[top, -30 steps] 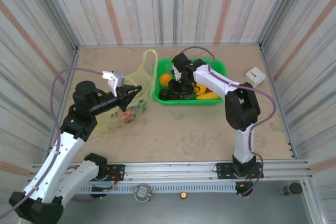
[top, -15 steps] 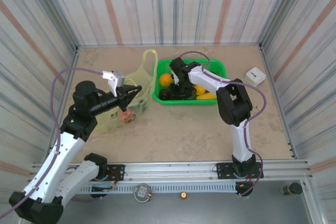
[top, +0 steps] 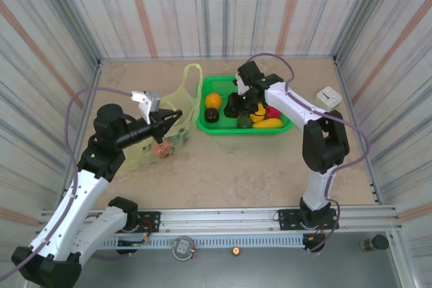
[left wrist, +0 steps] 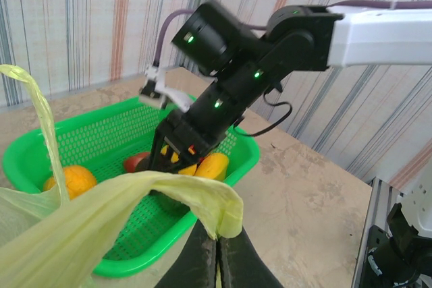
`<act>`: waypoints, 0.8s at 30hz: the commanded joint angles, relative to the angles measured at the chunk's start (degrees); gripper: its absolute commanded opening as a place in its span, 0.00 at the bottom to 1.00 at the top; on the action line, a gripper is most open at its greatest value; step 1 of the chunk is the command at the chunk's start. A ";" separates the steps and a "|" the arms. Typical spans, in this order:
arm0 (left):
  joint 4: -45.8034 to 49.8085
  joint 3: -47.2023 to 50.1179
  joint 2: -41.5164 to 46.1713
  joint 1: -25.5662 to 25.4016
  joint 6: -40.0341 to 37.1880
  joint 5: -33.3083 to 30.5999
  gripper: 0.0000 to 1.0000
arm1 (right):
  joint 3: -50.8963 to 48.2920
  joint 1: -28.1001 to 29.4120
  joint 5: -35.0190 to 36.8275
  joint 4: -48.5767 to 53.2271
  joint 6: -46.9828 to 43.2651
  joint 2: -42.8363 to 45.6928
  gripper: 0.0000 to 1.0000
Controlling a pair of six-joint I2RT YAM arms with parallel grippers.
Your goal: Place the fake fruits into the plastic bag and tie a complex knot
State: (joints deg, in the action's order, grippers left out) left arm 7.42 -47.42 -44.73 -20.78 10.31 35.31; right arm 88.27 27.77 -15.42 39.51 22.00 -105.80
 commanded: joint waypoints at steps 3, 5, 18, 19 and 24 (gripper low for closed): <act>-0.21 0.57 -0.01 -0.60 -0.90 0.20 0.00 | -4.00 0.09 -6.96 -5.68 1.13 6.36 0.48; -0.25 0.57 0.02 -0.51 -0.86 0.20 0.00 | -5.73 0.09 -11.82 -10.38 2.55 8.95 0.48; -0.39 0.57 0.41 -0.59 -0.90 0.59 0.00 | 0.12 12.86 -15.21 -26.98 7.42 5.54 0.49; -0.41 0.57 0.46 -0.59 -0.90 0.61 0.00 | 1.58 13.67 -14.38 -26.84 7.10 4.02 0.49; -0.35 0.57 0.62 -0.59 -0.91 0.56 0.00 | 8.75 15.99 -15.69 -24.92 8.15 -4.44 0.48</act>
State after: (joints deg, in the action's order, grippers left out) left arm 7.40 -47.33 -44.71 -21.06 10.31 35.38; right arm 94.15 43.07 -30.30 14.35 28.49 -106.08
